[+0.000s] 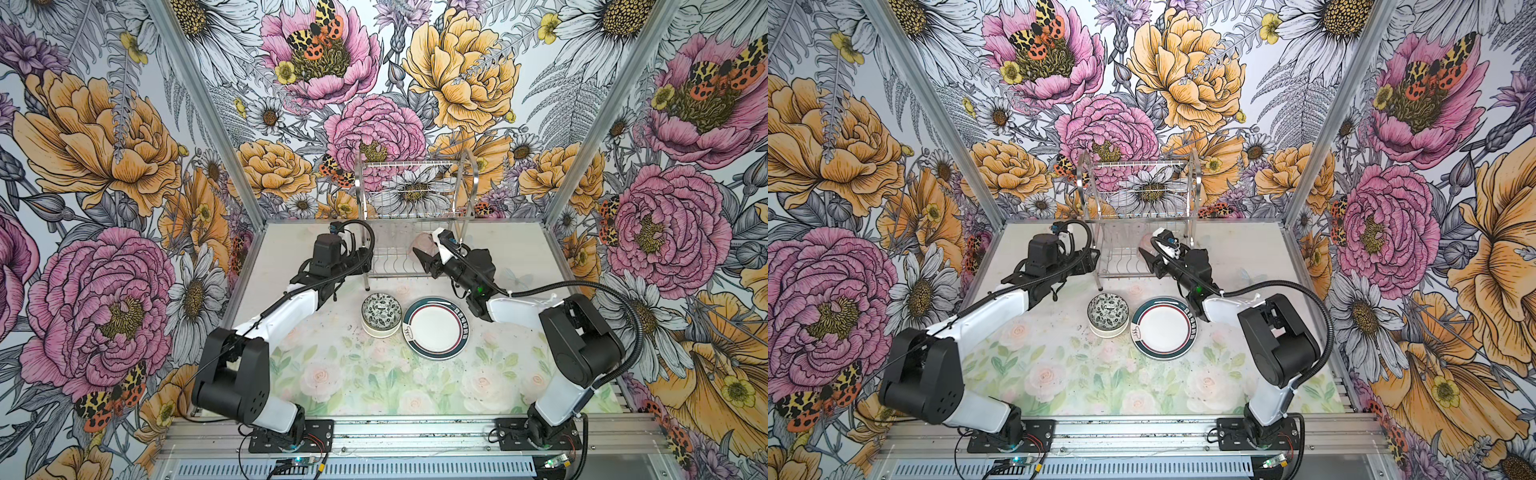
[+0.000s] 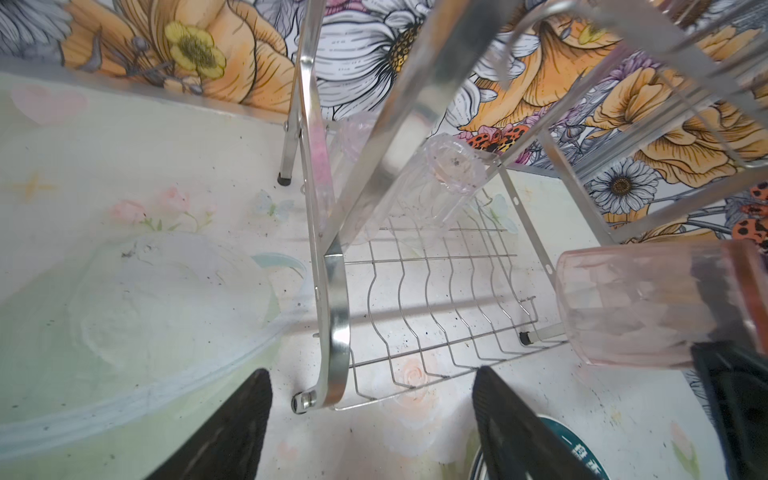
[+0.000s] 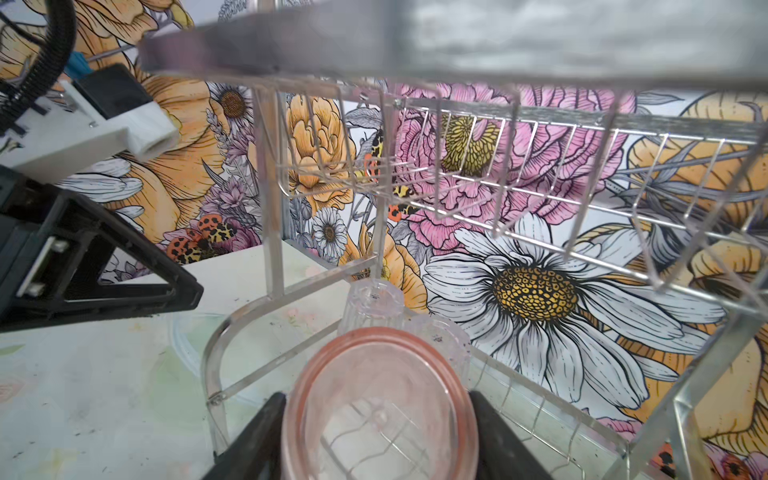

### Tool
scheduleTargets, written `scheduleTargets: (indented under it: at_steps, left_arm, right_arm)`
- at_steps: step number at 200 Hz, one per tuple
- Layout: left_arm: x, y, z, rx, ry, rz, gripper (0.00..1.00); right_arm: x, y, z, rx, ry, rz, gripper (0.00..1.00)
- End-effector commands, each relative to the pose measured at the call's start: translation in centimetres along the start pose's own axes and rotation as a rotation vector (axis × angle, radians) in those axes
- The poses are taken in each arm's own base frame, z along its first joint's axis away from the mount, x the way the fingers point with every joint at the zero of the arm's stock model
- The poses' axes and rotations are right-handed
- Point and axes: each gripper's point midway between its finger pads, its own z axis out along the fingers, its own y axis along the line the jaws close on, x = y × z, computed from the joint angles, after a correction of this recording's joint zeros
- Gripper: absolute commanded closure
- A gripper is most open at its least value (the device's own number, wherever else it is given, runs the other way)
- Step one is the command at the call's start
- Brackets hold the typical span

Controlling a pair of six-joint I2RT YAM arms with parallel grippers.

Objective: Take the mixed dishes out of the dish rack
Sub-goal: 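Lift the pink cup with the right gripper while the left releases the frame, then close the left gripper on the pink cup beside the right gripper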

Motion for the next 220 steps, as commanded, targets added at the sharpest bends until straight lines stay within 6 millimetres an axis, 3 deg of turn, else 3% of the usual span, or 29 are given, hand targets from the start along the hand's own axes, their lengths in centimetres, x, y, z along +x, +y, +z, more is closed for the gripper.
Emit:
scheduleTargets:
  at_steps: [1, 27, 46, 77, 119, 162, 220]
  left_arm:
    - [-0.4, -0.2, -2.8, 0.001, -0.034, 0.004, 0.10]
    - [-0.8, -1.9, -6.2, 0.103, -0.073, 0.012, 0.01]
    - [-1.2, -3.2, -8.5, 0.207, -0.094, -0.008, 0.01]
    - [-0.8, -6.0, -10.3, 0.425, -0.042, -0.075, 0.02]
    - [-0.1, -10.7, -9.8, 0.699, -0.011, -0.188, 0.09]
    - [0.5, -14.4, -8.4, 0.816, 0.055, -0.197, 0.14]
    - [-0.9, -16.7, -6.8, 0.935, 0.040, -0.216, 0.21]
  right_arm:
    - [-2.7, 0.8, -1.4, -0.003, -0.063, 0.085, 1.00]
    - [-4.3, 1.5, -3.1, 0.000, -0.113, 0.216, 1.00]
    - [-4.9, 1.5, -4.3, 0.016, -0.135, 0.337, 1.00]
    - [-5.2, 1.4, -5.2, 0.023, -0.130, 0.561, 1.00]
    - [-6.4, 1.5, -5.8, -0.015, -0.219, 0.757, 1.00]
    - [-6.8, 1.6, -5.2, -0.037, -0.241, 0.837, 1.00]
    - [-6.6, 2.0, -4.9, -0.055, -0.254, 0.895, 1.00]
